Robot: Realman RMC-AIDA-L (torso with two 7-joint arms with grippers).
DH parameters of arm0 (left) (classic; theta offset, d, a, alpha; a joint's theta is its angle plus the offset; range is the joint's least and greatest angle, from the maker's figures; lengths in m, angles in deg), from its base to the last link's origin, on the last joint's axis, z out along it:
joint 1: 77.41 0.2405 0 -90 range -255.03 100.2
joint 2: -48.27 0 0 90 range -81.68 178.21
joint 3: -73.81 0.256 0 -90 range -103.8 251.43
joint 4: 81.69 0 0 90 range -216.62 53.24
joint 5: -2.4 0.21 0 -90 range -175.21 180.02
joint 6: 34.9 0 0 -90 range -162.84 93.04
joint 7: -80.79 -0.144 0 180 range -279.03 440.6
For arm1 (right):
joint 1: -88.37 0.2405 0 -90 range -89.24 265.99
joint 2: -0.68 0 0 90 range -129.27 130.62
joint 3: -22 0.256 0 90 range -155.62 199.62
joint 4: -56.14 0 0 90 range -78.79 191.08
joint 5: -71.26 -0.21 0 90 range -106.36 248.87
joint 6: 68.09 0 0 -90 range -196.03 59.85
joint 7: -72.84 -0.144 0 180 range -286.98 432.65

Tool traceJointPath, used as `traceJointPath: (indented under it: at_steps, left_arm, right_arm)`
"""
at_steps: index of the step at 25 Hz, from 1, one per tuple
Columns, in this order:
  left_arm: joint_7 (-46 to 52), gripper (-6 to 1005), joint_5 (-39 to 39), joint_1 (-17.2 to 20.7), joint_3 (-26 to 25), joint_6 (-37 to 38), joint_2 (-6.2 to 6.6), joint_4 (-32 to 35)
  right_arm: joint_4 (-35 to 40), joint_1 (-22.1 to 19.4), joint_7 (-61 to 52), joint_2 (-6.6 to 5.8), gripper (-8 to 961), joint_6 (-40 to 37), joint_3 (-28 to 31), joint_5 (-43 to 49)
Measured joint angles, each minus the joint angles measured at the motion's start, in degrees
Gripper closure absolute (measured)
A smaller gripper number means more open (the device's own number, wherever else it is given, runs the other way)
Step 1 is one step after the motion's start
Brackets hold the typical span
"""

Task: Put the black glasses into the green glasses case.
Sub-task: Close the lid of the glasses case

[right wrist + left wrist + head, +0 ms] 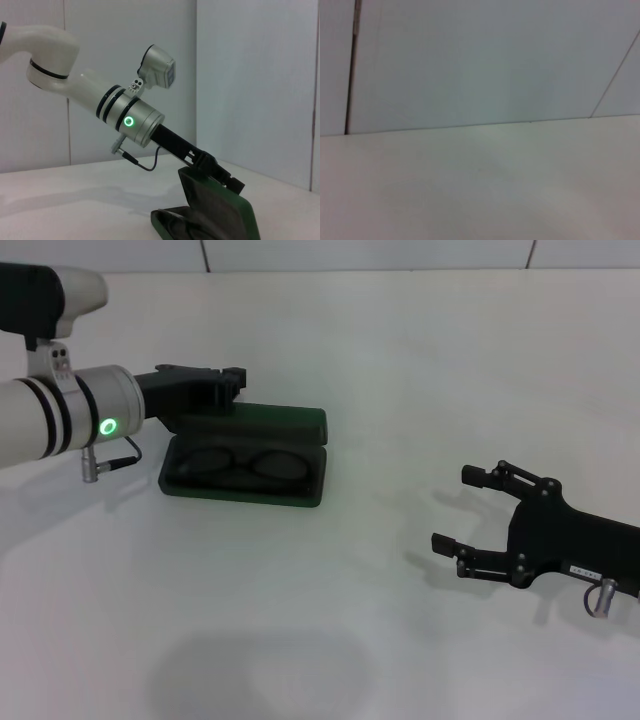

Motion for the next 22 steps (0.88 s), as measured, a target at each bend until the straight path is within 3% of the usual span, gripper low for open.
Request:
traceJointPath:
  at_steps: [22]
  left_arm:
    - [-8.64, 976, -0.77, 3.68, 0.01, 1.34, -0.39, -0.53]
  right_arm:
    - [0.0, 0.14, -0.28, 0.28, 75, -0.03, -0.09, -0.25]
